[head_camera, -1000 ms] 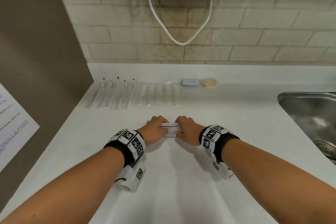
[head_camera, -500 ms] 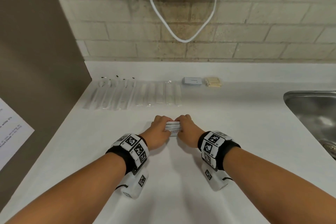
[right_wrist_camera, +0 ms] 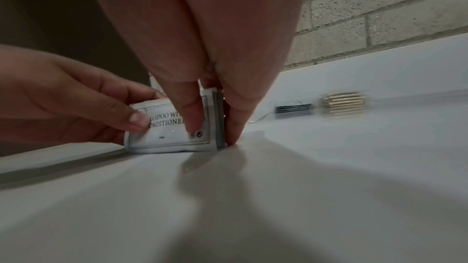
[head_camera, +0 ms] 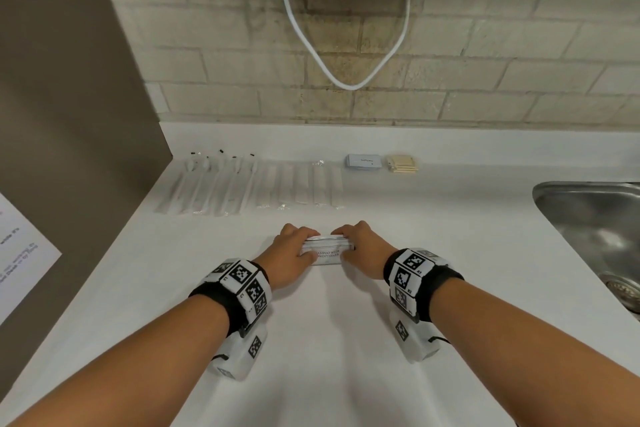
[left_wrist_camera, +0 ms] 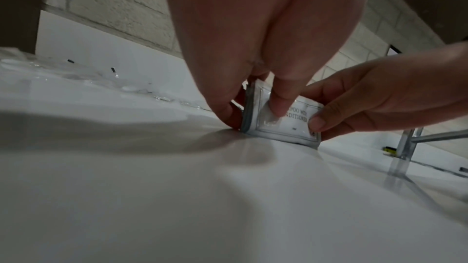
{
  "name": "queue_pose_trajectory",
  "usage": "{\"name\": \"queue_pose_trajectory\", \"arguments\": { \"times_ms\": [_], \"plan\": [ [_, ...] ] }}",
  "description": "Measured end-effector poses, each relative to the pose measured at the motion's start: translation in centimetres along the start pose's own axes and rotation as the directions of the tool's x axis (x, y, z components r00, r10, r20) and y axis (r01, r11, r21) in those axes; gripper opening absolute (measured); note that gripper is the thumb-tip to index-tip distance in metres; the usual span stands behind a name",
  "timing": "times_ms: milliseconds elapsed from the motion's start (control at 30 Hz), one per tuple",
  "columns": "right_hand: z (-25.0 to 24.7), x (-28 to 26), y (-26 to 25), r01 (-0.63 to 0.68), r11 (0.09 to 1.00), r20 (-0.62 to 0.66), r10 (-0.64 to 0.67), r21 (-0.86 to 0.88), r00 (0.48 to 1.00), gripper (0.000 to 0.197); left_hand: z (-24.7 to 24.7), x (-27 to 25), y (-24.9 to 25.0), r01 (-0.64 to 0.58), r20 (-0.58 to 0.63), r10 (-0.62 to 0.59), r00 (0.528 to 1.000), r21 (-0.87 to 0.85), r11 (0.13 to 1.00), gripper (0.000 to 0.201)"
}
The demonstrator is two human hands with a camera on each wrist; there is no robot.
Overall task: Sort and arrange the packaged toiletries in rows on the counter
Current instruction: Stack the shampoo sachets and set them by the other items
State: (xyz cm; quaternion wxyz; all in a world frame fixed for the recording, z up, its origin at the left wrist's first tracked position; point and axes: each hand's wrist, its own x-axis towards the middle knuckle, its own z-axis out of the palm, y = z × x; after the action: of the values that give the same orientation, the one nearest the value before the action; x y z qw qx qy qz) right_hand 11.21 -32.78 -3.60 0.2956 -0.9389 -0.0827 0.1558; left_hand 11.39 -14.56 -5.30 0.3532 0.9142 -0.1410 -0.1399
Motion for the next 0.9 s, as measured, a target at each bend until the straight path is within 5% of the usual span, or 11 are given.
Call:
{"name": "queue_pose_trajectory", "arguments": {
  "times_ms": [567, 767, 900],
  "plan": [
    [-0.9, 1.5, 2.6, -0.208, 0.848, -0.121, 0.301, 0.488, 0.946, 0.042, -0.3, 1.9, 0.2, 0.225, -0.118, -0.273, 0.955, -0.309, 0.924, 0.052],
    [-5.8, 2.5, 4.9, -0.23, 0.759, -0.195, 0.425, 0.609, 0.884, 0.036, 0.0, 6.1, 4.7, 0.194, -0.18, -0.271, 0.946, -0.354, 0.915, 0.052],
    [-10.2, 4.1, 7.1, -0.231, 0.8, -0.247, 0.423, 0.554, 0.872, 0.032, 0.9, 10.6, 8.2, 0.17, -0.236, -0.28, 0.931, -0.398, 0.902, 0.049]
  ]
}}
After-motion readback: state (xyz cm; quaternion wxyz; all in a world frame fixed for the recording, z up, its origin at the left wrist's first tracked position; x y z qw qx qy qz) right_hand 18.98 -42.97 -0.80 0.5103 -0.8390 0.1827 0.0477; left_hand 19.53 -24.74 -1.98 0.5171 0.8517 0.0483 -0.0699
